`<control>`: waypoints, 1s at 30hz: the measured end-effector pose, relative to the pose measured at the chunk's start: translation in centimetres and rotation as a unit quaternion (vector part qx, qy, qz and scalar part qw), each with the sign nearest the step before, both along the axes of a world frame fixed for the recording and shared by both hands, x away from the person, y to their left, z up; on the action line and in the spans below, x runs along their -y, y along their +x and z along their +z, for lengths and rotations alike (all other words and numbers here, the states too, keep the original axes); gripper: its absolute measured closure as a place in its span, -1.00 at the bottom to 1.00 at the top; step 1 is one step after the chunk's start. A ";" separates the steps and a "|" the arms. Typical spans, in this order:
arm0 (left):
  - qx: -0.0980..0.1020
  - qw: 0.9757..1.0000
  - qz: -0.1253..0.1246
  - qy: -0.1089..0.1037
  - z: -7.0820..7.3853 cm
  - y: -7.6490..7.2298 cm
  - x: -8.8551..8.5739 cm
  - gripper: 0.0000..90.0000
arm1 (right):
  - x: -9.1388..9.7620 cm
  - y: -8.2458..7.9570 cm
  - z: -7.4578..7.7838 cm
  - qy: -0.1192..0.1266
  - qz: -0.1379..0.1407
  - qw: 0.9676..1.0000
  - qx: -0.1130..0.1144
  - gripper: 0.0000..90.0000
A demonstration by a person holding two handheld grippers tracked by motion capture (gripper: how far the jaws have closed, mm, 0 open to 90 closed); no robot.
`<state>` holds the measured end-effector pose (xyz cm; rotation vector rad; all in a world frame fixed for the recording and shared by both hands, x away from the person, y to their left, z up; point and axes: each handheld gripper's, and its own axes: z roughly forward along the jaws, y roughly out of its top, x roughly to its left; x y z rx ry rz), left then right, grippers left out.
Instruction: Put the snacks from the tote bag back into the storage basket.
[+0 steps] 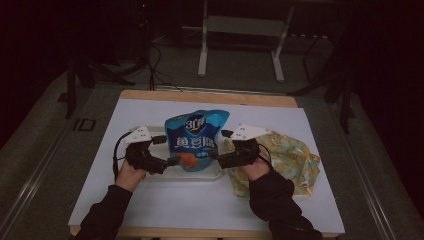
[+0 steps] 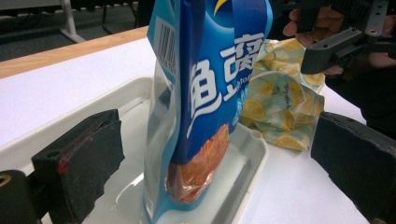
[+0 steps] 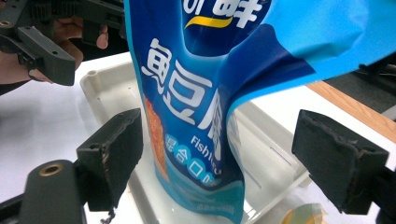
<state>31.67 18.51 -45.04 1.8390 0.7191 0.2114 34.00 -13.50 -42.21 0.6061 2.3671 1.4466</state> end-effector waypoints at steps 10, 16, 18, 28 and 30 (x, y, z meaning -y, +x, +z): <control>-0.013 1.000 0.003 0.006 -1.3 -1.7 -0.1 -0.94 | 1.3 -0.9 -0.8 -0.003 -0.003 1.000 -0.005 -0.64; -0.012 1.000 0.007 0.006 -2.3 -3.1 0.1 -0.95 | 2.3 -1.8 -1.3 -0.005 -0.009 1.000 -0.007 -0.64; -0.014 1.000 0.013 0.004 -2.8 -3.6 0.1 -0.95 | 2.7 -2.1 -1.5 -0.004 -0.011 1.000 -0.009 -0.64; -0.032 0.999 0.013 -0.003 -4.2 -5.2 0.6 -0.96 | 4.6 -3.7 -2.0 0.010 -0.023 1.000 -0.008 -0.64; -0.033 0.999 0.008 0.001 -4.5 -5.5 1.0 -0.96 | 5.3 -4.2 -2.2 0.009 -0.025 1.000 -0.005 -0.64</control>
